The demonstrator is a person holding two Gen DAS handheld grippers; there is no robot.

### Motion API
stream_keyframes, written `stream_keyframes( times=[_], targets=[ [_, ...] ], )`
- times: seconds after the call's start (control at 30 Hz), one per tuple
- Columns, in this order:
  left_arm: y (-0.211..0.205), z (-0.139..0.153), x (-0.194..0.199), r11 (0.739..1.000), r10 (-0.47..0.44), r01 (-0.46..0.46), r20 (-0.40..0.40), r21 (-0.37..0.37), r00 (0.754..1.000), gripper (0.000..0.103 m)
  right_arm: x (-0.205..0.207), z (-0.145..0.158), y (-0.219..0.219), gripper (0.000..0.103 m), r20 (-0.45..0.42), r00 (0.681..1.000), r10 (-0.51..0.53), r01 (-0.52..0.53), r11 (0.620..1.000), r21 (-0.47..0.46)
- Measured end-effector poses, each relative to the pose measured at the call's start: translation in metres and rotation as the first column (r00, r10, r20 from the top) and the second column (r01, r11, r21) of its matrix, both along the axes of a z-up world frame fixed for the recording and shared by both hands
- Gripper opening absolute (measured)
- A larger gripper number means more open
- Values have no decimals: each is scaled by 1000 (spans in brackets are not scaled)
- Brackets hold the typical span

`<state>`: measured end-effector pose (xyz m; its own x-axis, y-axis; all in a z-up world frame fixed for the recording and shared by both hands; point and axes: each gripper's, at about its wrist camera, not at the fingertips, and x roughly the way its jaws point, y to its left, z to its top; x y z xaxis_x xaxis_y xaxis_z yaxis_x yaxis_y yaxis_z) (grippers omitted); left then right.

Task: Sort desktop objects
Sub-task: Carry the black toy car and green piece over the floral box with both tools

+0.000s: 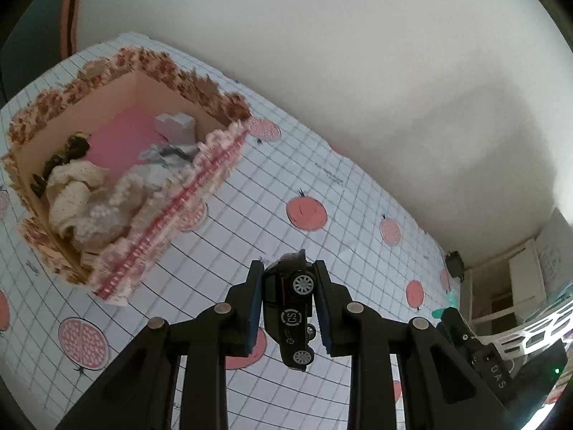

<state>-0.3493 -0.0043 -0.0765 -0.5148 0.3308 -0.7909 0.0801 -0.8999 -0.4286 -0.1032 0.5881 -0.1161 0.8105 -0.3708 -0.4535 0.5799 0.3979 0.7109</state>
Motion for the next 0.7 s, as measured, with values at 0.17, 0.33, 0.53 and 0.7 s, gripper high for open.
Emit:
stream_keyframes(
  times=[0.17,0.33,0.53,0.7],
  targets=[
    [-16,4,1,999,28,-28,-11,31,1000,28,12,8,11,26,19,1000,20,-20,999,-31],
    [-27,13,1,999,48,-48,-63,-1,997,28,27,13,26,26,36,997,65,-63,996,-60],
    [-43,23,2,998,60,-60,-121,2,991,28,46,24,47,26,25,992,122,-118,986,-119],
    [-64,26,2,995,91,-85,-148,46,985,28,60,36,67,26,26,984,174,-167,972,-163]
  ],
)
